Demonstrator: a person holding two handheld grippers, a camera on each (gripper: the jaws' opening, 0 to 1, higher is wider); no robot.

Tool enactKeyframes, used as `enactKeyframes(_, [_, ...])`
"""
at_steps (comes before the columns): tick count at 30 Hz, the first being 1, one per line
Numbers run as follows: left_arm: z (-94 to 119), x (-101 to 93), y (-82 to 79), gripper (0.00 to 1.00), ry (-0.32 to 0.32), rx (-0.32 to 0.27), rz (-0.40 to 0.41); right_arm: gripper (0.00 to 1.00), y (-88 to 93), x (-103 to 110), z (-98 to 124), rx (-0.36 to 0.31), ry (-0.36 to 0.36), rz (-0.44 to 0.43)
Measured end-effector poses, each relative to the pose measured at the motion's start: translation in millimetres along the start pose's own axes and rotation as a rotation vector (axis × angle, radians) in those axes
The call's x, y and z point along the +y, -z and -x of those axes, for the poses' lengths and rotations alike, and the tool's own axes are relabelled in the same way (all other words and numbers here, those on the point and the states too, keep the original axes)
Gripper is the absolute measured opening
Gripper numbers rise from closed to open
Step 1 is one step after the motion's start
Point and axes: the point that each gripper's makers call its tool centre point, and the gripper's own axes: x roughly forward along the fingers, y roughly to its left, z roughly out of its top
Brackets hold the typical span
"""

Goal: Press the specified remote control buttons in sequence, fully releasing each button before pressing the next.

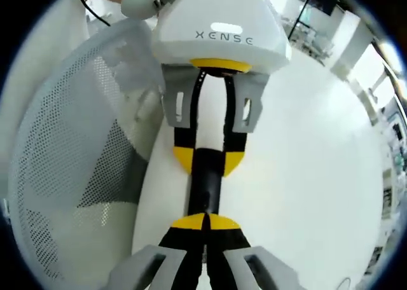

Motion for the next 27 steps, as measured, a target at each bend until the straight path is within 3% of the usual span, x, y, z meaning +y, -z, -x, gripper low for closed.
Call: enactKeyframes(27, [2, -2.0, -1.4, 0.23, 0.001, -0.009, 0.002, 0.0, -6.0, 2, -23, 0.017, -0.049, 0.023])
